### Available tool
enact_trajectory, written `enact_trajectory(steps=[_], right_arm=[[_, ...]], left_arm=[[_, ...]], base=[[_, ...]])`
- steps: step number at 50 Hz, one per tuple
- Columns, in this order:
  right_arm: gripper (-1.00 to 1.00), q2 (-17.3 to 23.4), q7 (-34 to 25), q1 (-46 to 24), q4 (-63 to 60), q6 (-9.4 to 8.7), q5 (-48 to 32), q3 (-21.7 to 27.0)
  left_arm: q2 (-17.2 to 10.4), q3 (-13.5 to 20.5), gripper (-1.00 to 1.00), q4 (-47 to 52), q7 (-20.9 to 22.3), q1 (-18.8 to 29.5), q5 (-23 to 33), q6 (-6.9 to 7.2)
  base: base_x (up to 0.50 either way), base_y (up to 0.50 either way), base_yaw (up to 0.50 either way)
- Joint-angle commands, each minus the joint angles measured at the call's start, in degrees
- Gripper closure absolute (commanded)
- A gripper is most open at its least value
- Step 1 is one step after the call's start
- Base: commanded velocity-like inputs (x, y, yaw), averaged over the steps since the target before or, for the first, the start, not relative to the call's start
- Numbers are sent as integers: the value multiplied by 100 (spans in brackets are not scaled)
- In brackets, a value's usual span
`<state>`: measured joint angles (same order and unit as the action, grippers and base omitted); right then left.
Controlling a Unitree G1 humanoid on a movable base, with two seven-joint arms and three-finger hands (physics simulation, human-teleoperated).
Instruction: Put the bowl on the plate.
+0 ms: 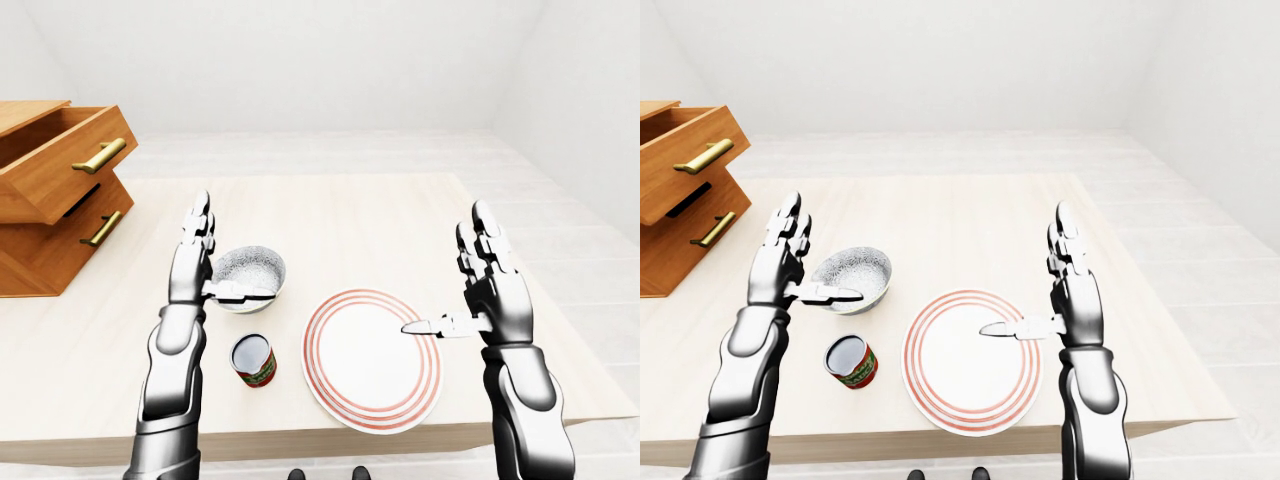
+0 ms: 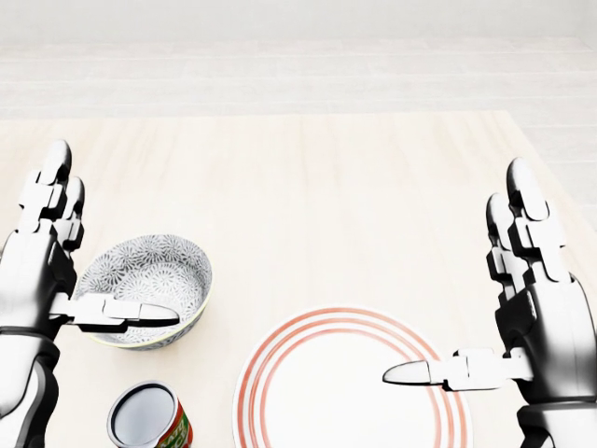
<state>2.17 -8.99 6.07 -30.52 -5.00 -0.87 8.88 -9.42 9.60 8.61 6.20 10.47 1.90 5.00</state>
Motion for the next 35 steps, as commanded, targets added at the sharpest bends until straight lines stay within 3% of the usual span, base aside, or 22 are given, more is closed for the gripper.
enact_trajectory(steps=[1,8,9,11,13,19,21,23,28,35], right_arm=[[-100,-16,-121,87,-30,0,25,49],[-100,-31,-187,170,-108,0,47,117],[-100,-32,-194,171,-100,0,47,123],[-100,-29,-231,182,-130,0,82,154],[-100,-26,-250,189,-174,0,104,193],[-100,-45,-274,224,-182,0,83,213],[-100,-50,-281,214,-157,0,83,218],[-100,-52,-280,197,-113,0,74,216],[-100,-53,-277,200,-89,0,32,181],[-100,-58,-272,181,-47,0,31,185]], left_arm=[[-100,-16,-100,-124,142,182,604,0],[-185,27,-100,28,201,179,942,0],[-186,25,-100,25,181,168,1015,-36],[-182,37,-100,-9,65,164,1179,-247],[-188,35,-100,40,139,134,1243,-223],[-207,40,-100,60,127,107,1529,-422],[-207,46,-100,84,167,107,1595,-421],[-227,23,-100,43,148,114,1744,-535],[-312,-64,-100,-143,28,73,2308,-973],[-365,-4,-100,-266,95,33,2805,-1000]], base=[[0,0,0],[0,0,0],[0,0,0],[0,0,0],[0,0,0],[0,0,0],[0,0,0],[0,0,0],[0,0,0],[0,0,0]])
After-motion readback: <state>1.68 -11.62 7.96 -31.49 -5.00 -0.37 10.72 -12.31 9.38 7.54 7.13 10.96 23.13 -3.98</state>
